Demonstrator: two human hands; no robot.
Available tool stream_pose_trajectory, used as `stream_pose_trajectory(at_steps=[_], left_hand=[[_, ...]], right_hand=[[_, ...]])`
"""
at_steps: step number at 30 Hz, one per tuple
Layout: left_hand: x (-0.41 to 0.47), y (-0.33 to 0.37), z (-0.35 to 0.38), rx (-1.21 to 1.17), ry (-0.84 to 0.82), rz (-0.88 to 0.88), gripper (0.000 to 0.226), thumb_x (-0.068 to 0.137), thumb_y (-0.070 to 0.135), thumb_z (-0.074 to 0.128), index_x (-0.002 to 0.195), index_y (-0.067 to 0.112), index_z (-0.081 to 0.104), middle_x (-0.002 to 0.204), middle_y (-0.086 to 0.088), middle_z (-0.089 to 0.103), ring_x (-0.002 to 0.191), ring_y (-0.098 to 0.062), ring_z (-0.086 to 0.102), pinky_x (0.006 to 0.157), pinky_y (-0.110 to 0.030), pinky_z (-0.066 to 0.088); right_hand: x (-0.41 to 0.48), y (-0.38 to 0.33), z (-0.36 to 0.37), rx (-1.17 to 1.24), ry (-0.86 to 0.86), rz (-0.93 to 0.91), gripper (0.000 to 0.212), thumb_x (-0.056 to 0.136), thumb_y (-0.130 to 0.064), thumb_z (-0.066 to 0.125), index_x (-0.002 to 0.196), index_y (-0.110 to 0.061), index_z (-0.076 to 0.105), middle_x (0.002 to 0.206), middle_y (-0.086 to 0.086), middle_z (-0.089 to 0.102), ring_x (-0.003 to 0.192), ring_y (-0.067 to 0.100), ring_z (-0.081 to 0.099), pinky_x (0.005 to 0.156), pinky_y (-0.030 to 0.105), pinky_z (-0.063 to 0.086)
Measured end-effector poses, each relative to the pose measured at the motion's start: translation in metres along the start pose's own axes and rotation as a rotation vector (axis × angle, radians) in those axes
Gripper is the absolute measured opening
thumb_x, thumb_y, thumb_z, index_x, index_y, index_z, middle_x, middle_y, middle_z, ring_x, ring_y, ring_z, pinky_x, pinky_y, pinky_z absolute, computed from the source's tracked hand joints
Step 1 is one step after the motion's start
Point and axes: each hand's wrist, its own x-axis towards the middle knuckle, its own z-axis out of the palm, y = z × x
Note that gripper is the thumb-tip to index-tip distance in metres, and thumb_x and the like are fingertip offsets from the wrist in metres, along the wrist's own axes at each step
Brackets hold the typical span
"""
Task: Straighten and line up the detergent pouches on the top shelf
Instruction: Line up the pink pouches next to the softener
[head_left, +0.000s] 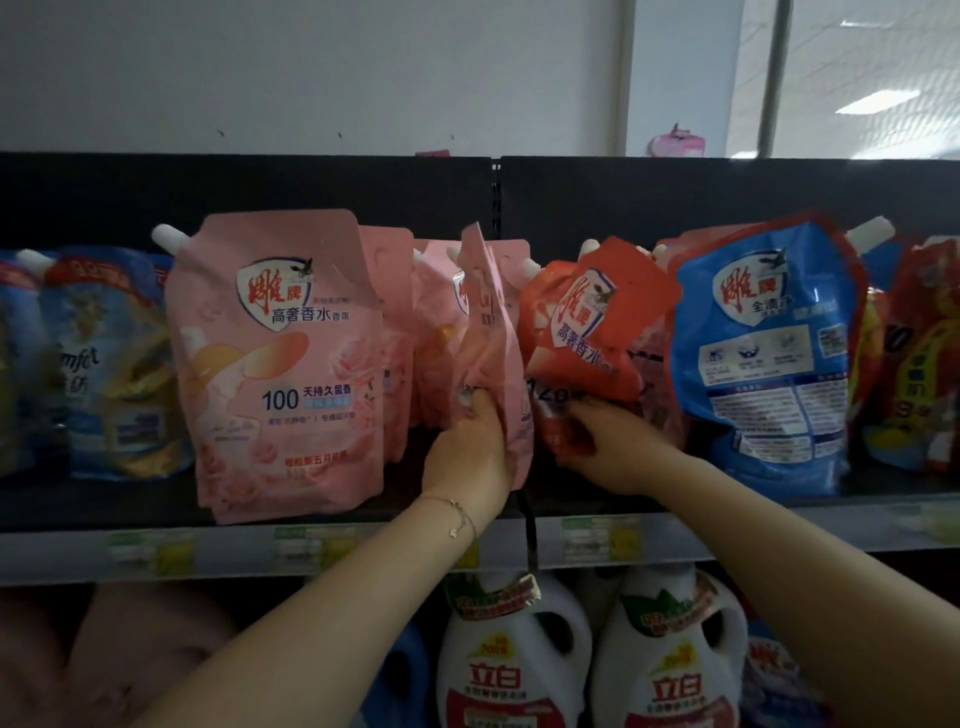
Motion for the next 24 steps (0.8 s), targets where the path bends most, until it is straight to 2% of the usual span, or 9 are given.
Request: stream_pose_trajectory(at_steps=[4,6,8,11,14,15,18,20,24], left_hand=[[-0.002,0.013,0.000,-0.013,0.004,0.005,0.056,0.089,0.032,0.058,0.129,0.008,0.027,0.108,-0.013,0.061,0.095,-0.036,0.061,0.068,-0.036,0.045],[-0.002,0.026,0.006,-0.030,-0.033,0.028,0.060,0.087,0.030,0.060,0.131,0.009,0.026,0.109,-0.012,0.061,0.098,-0.036,0.061,0.073,-0.038,0.048],[-0.003,0.033,0.010,-0.112,-0.078,0.073,0.060,0.083,0.031,0.063,0.129,0.012,0.029,0.107,-0.009,0.062,0.098,-0.033,0.062,0.074,-0.038,0.052],[-0.003,0.019,0.003,-0.225,-0.163,0.109,0.052,0.078,0.034,0.067,0.120,0.020,0.039,0.099,0.001,0.063,0.090,-0.022,0.064,0.071,-0.031,0.052],[-0.001,-0.011,-0.013,-0.488,-0.193,0.011,0.028,0.083,0.020,0.066,0.105,0.021,0.047,0.090,0.009,0.059,0.079,-0.007,0.057,0.062,-0.007,0.043],[0.001,-0.020,-0.015,-0.541,-0.163,-0.036,0.026,0.085,0.014,0.062,0.104,0.020,0.045,0.092,0.007,0.057,0.079,-0.006,0.055,0.061,-0.006,0.041],[0.010,-0.032,-0.011,-0.625,-0.072,-0.178,0.029,0.087,0.004,0.051,0.112,0.011,0.038,0.113,-0.006,0.052,0.103,-0.019,0.053,0.084,-0.020,0.042],[0.017,-0.029,-0.007,-0.690,-0.096,-0.257,0.047,0.088,0.001,0.049,0.130,0.004,0.027,0.130,-0.011,0.044,0.123,-0.023,0.042,0.100,-0.024,0.032],[0.036,-0.021,0.002,-0.843,-0.088,-0.439,0.062,0.094,0.002,0.040,0.146,0.002,0.006,0.148,-0.014,0.029,0.136,-0.027,0.029,0.111,-0.032,0.022]], right_hand=[[-0.012,-0.014,-0.009,0.233,-0.003,0.007,0.019,0.092,-0.022,0.056,0.110,-0.020,0.061,0.117,-0.001,0.061,0.108,0.019,0.056,0.093,0.032,0.045],[-0.019,-0.027,-0.015,0.462,0.004,0.057,0.023,0.097,-0.024,0.046,0.111,-0.018,0.064,0.116,-0.001,0.062,0.109,0.017,0.055,0.094,0.031,0.041],[-0.024,-0.039,-0.017,0.625,0.015,0.098,0.036,0.098,-0.041,0.041,0.112,-0.017,0.063,0.116,0.001,0.064,0.108,0.017,0.056,0.095,0.031,0.042],[-0.025,-0.049,-0.017,0.534,0.033,0.129,0.050,0.096,-0.052,0.038,0.119,-0.013,0.059,0.114,0.005,0.065,0.101,0.019,0.059,0.085,0.029,0.044],[-0.022,-0.055,-0.011,0.348,0.103,0.151,0.040,0.094,-0.042,0.052,0.123,-0.014,0.054,0.114,0.004,0.063,0.096,0.019,0.060,0.078,0.029,0.048],[-0.021,-0.058,-0.008,0.294,0.121,0.159,0.040,0.093,-0.038,0.056,0.123,-0.012,0.053,0.114,0.006,0.063,0.098,0.023,0.061,0.079,0.033,0.051],[-0.019,-0.065,0.005,0.230,0.162,0.195,0.037,0.091,-0.025,0.058,0.123,-0.009,0.049,0.117,0.013,0.060,0.106,0.032,0.060,0.087,0.041,0.052],[-0.020,-0.067,0.007,0.230,0.190,0.211,0.034,0.092,-0.019,0.056,0.123,-0.010,0.048,0.118,0.014,0.060,0.106,0.033,0.058,0.085,0.038,0.051],[-0.035,-0.066,0.007,0.383,0.206,0.197,0.036,0.090,-0.015,0.055,0.124,-0.017,0.041,0.108,0.007,0.061,0.092,0.025,0.060,0.072,0.032,0.050]])
